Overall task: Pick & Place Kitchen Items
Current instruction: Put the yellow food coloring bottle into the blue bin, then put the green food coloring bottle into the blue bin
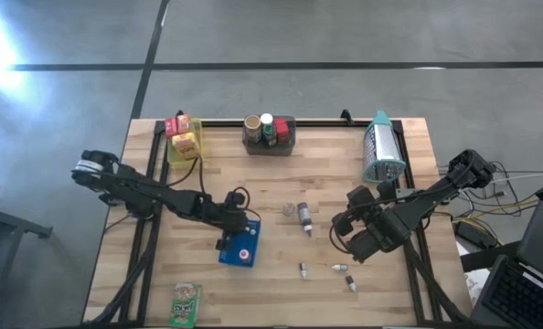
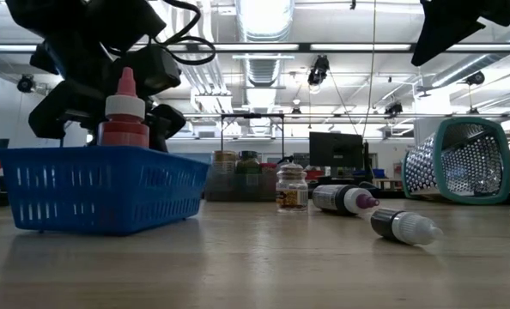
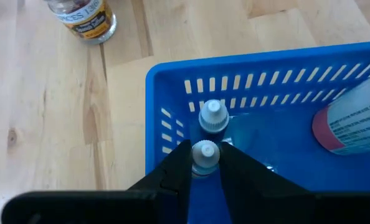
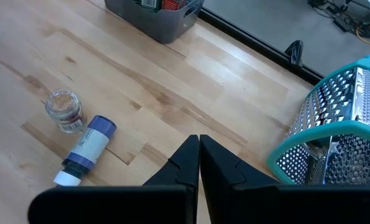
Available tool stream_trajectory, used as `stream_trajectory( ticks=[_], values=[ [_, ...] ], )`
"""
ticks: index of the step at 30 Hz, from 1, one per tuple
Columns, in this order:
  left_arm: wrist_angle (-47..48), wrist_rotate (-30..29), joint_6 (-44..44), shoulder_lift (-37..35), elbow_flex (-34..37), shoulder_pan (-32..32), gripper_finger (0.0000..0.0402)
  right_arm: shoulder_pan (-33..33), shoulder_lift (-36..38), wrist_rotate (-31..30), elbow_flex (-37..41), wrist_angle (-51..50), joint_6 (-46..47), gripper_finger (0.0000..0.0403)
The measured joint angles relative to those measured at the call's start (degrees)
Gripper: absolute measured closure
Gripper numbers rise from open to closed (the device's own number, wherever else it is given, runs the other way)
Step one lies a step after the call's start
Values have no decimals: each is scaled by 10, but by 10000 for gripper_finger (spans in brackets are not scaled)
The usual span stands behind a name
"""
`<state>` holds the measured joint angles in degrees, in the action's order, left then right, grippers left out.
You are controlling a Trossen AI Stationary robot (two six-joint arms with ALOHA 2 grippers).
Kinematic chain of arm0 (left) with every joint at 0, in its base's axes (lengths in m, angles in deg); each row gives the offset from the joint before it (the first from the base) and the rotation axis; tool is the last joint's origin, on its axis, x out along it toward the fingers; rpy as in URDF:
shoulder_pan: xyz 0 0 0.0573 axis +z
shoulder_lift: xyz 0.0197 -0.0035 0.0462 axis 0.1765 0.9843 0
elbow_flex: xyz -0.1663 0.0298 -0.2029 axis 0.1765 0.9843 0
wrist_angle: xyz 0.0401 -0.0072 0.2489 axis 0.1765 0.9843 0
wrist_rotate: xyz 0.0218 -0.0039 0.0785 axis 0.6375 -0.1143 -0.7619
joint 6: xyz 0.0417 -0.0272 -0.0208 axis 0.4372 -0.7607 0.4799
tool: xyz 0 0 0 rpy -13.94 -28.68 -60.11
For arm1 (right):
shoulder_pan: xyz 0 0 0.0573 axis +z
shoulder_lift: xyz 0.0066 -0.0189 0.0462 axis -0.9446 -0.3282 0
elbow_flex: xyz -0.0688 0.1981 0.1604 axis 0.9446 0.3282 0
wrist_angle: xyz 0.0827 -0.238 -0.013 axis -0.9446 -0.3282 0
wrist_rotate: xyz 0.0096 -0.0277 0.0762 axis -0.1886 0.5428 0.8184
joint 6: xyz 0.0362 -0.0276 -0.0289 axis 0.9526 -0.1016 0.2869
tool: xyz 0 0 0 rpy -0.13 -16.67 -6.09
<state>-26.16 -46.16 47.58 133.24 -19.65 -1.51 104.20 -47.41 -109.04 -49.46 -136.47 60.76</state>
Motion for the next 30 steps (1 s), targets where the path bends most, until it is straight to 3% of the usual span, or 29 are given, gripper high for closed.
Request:
stream_trajectory(
  ticks=[12, 23, 30],
  values=[
    [1, -1, -23, 0, 0, 8, 319, 0, 0, 0, 1, 2, -2, 394],
    [12, 2, -23, 0, -5, 8, 265, 0, 0, 0, 1, 5, -7, 394],
    [114, 3, -20, -23, -57, 8, 252, 0, 0, 13, 1, 9, -10, 394]
  ],
)
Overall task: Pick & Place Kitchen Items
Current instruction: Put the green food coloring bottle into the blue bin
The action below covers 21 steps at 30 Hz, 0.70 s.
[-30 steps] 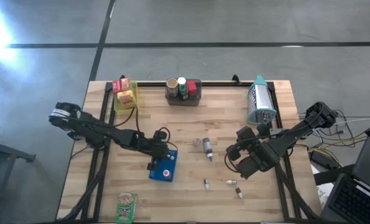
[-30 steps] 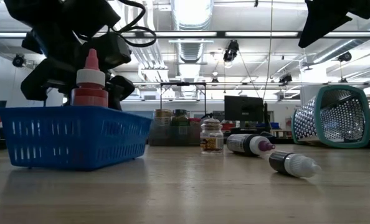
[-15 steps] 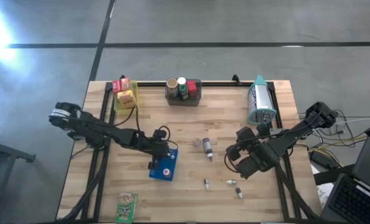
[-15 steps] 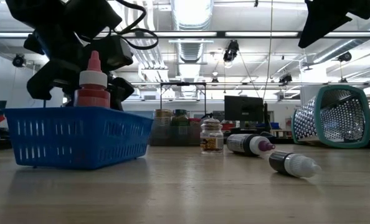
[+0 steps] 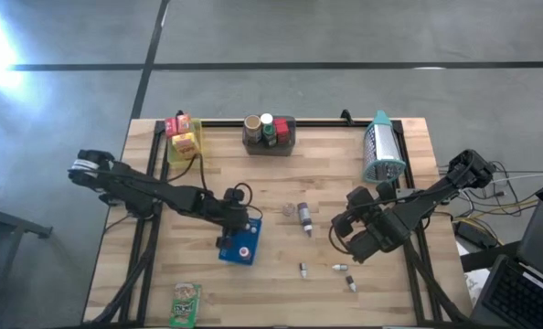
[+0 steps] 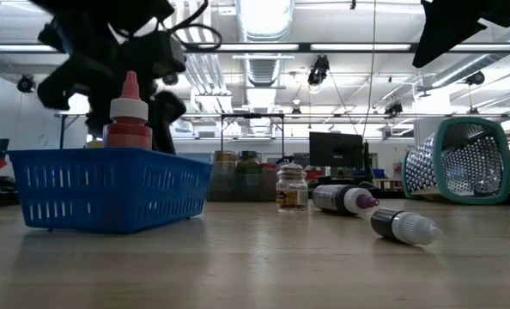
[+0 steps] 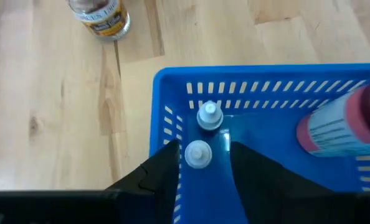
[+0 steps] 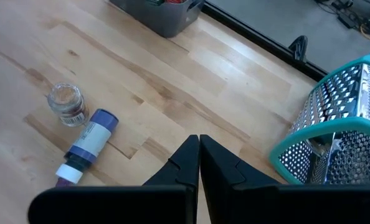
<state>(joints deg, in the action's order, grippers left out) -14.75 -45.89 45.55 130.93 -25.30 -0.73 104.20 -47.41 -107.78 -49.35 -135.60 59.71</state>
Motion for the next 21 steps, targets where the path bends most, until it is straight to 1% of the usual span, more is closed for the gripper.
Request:
stream_trajectory(
  ticks=[10, 15, 18, 21],
  values=[
    [201, 0, 9, -71, -104, -1, 254, 0, 0, 2, 0, 7, -9, 394],
    [301, -5, -31, -121, -144, -6, 254, 0, 0, 3, 0, 9, -11, 394],
    [354, -38, -68, -149, -162, -19, 254, 0, 0, 3, 0, 9, -12, 394],
    [410, -102, -107, -171, -178, -49, 255, 0, 0, 3, 0, 9, -14, 394]
  ],
)
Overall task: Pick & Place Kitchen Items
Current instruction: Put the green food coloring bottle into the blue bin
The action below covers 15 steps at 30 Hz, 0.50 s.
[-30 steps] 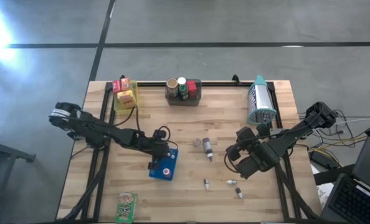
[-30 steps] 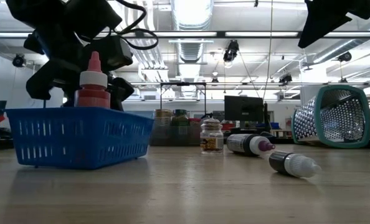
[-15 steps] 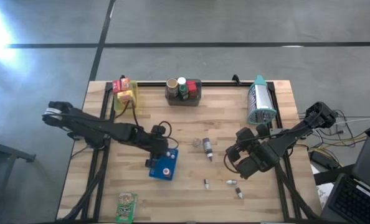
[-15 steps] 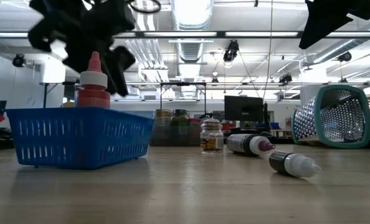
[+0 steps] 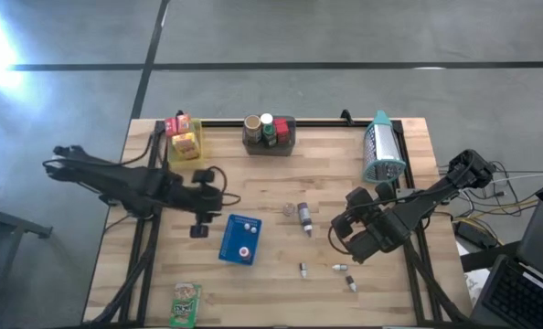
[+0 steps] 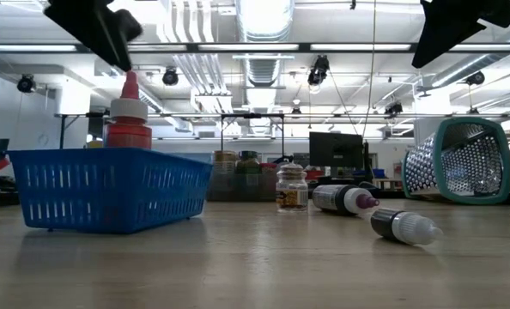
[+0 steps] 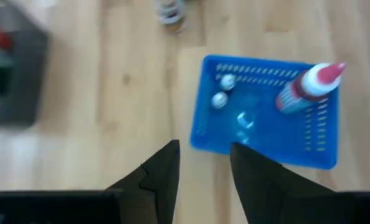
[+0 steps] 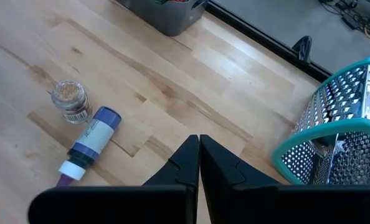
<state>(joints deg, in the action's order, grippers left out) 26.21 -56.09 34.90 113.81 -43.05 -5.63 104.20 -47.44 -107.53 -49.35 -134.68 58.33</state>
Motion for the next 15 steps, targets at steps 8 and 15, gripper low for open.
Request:
stream_trajectory(
  ticks=[8, 15],
  values=[
    [126, -91, -144, -11, -47, -94, 255, 0, 0, 0, 0, 2, -6, 394],
    [157, -122, -186, -9, -49, -127, 255, 0, 0, -1, 0, 49, -44, 394]
  ],
)
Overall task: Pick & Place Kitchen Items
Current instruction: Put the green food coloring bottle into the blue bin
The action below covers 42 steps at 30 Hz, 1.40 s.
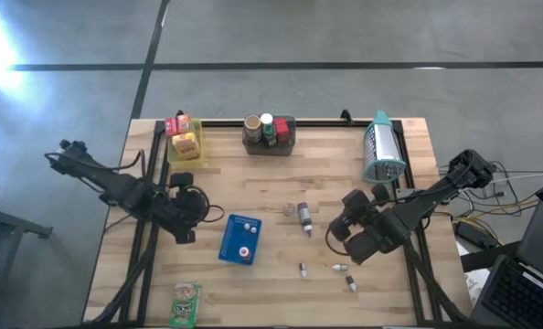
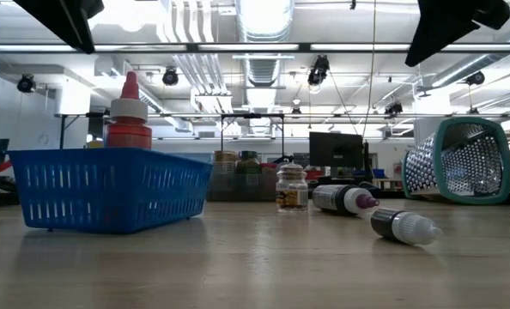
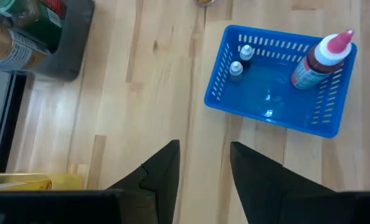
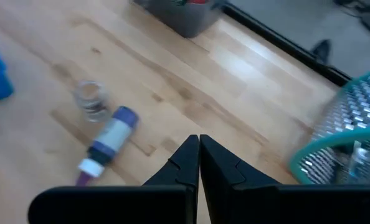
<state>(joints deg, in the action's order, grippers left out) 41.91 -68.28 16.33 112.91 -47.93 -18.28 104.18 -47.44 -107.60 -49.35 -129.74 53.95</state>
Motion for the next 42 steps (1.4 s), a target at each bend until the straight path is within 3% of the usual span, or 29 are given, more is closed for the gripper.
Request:
stream_trajectory(
  ticks=[11, 20, 33, 42],
  values=[
    [51, 0, -20, -1, 2, 0, 255, 0, 0, 25, 0, 136, -120, 394],
    [81, 44, -72, -1, 2, -9, 257, 0, -2, 25, 0, 141, -104, 394],
    [106, 45, -252, 1, 3, -125, 304, -15, -6, 23, 7, 141, -63, 393],
    [126, 41, -255, 0, 9, -137, 305, 24, -6, 41, 27, 217, -53, 340]
  ],
)
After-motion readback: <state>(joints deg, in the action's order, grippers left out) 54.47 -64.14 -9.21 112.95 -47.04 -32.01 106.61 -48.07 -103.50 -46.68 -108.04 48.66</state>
